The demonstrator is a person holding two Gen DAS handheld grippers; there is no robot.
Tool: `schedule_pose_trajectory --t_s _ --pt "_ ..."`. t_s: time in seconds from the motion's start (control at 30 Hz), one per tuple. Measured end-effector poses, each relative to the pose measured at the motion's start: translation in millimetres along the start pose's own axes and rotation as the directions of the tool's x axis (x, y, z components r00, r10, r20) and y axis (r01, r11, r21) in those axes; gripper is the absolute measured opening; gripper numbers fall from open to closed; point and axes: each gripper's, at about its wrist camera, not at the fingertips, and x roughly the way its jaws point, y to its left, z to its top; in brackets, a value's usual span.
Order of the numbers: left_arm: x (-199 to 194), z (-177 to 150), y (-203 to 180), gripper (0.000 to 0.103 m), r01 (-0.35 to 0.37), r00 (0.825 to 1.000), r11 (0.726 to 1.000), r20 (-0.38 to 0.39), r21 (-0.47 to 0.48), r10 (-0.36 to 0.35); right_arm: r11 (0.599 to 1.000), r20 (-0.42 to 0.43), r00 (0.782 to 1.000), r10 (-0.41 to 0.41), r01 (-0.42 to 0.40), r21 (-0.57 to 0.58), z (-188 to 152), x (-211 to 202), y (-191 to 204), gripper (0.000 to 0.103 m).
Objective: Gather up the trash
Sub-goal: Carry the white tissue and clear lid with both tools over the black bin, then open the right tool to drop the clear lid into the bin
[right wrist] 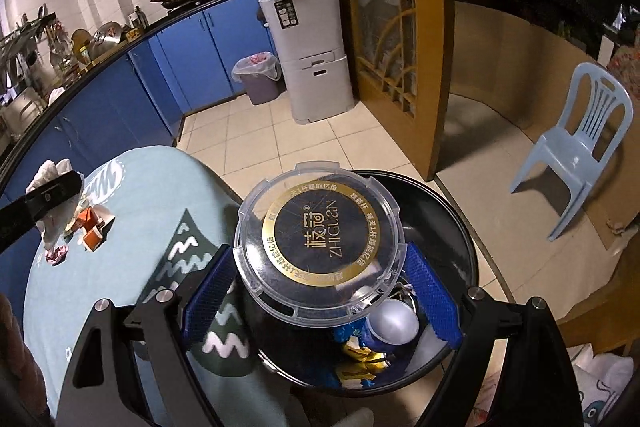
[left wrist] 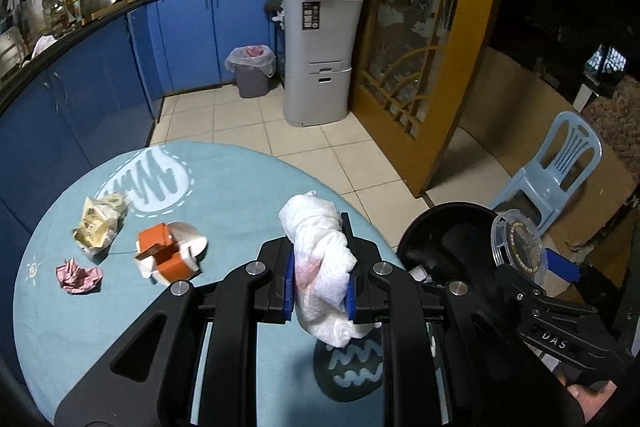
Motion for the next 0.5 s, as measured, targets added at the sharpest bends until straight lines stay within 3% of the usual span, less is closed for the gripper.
schedule_pose_trajectory --t_s 0.5 --pt "4.5 4.1 -20.7 0.019 0.012 1.000 0.999 0.003 0.042 -0.012 0.999 -0.008 1.000 -0.013 0.013 0.034 -2.0 5.4 -22.2 0.083"
